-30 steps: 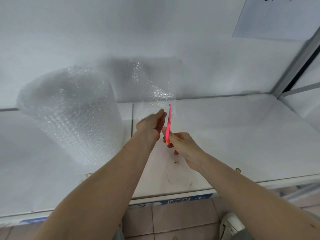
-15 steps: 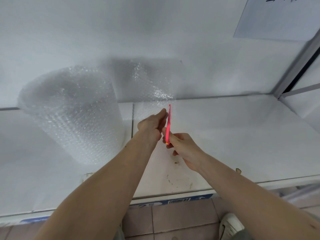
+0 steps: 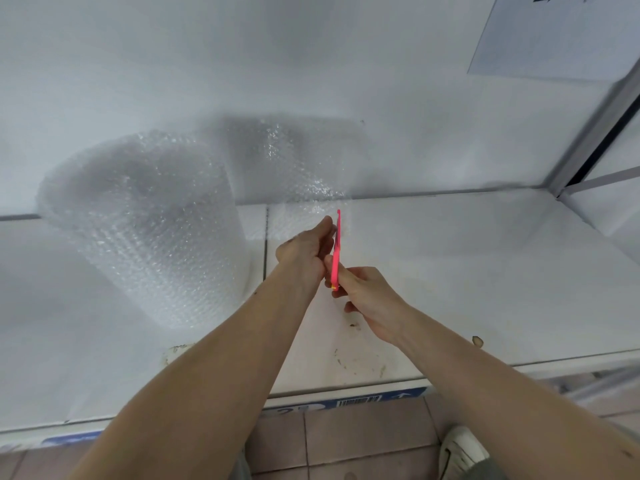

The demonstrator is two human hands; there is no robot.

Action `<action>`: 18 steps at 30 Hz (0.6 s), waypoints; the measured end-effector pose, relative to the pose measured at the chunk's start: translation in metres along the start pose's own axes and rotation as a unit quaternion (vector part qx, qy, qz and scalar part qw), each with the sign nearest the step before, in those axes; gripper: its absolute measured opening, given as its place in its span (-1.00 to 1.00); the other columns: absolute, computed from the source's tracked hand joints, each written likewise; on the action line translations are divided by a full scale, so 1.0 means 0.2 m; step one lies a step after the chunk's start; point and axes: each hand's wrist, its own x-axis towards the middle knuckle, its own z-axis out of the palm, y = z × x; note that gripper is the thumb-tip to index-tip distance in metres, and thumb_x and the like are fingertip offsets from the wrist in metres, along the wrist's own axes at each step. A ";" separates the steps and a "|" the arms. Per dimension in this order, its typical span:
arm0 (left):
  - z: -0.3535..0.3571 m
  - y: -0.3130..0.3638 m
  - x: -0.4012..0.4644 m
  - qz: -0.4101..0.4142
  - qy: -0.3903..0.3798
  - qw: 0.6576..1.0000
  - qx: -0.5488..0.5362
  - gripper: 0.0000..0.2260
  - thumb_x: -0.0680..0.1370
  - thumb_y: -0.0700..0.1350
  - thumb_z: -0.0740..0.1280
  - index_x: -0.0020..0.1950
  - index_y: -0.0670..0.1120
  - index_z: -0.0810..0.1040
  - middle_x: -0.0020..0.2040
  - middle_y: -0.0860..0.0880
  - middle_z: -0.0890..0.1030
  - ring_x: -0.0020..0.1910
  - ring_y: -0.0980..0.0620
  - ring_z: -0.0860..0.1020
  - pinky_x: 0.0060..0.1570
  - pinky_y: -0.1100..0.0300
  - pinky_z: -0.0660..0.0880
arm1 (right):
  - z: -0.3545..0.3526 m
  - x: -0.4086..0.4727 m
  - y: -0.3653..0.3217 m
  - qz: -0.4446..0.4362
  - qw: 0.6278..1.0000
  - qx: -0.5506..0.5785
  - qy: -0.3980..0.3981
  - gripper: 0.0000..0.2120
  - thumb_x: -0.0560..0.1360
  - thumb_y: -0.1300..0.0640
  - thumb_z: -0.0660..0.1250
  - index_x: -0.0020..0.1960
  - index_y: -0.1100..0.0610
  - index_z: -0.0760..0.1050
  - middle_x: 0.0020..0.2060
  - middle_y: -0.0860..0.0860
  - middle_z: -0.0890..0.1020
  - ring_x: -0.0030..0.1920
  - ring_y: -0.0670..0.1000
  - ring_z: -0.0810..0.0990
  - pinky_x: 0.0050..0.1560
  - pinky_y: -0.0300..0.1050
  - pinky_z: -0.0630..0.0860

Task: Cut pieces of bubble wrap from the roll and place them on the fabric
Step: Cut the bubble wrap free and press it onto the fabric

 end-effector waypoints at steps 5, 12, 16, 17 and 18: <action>0.00 0.00 0.01 -0.001 -0.001 1.000 -0.005 -0.73 0.27 -0.14 0.62 -0.11 -0.19 0.70 -0.14 -0.08 0.73 -0.16 -0.01 0.71 0.00 0.09 0.63 | 0.00 0.00 0.00 0.000 1.000 0.003 0.011 -0.34 0.48 -0.30 0.30 0.05 0.35 0.61 -0.09 0.09 0.62 -0.11 0.00 0.53 -0.11 -0.11 0.42; -0.01 0.00 0.02 0.003 -0.006 1.000 -0.014 -0.64 0.22 -0.15 0.63 -0.03 -0.20 0.70 -0.12 -0.10 0.73 -0.16 -0.03 0.71 0.03 0.03 0.63 | 0.00 0.00 0.01 -0.005 1.000 0.010 0.016 -0.37 0.49 -0.27 0.31 0.07 0.35 0.61 -0.05 0.14 0.65 -0.11 -0.01 0.54 -0.10 -0.10 0.42; 0.00 0.00 0.02 -0.004 0.000 1.000 -0.009 -0.73 0.28 -0.16 0.61 -0.08 -0.21 0.69 -0.16 -0.10 0.73 -0.19 -0.02 0.70 0.01 0.07 0.64 | 0.01 0.01 0.01 0.005 1.000 0.009 0.013 -0.39 0.48 -0.30 0.31 0.02 0.29 0.64 0.02 0.19 0.67 -0.10 0.01 0.54 -0.11 -0.11 0.43; 0.00 0.00 0.02 -0.005 0.000 1.000 -0.005 -0.74 0.30 -0.17 0.60 -0.08 -0.21 0.70 -0.14 -0.10 0.73 -0.16 -0.02 0.71 0.01 0.07 0.63 | 0.01 0.01 0.01 0.007 1.000 0.010 0.011 -0.39 0.48 -0.31 0.30 0.01 0.28 0.64 0.02 0.19 0.67 -0.10 0.01 0.53 -0.11 -0.12 0.42; 0.00 -0.01 0.01 -0.006 0.000 1.000 0.000 -0.75 0.31 -0.17 0.60 -0.07 -0.22 0.70 -0.13 -0.10 0.73 -0.14 -0.01 0.71 0.01 0.08 0.63 | 0.00 0.01 0.01 0.007 1.000 0.011 0.006 -0.40 0.49 -0.30 0.30 0.00 0.27 0.65 -0.01 0.17 0.66 -0.10 0.00 0.53 -0.12 -0.13 0.42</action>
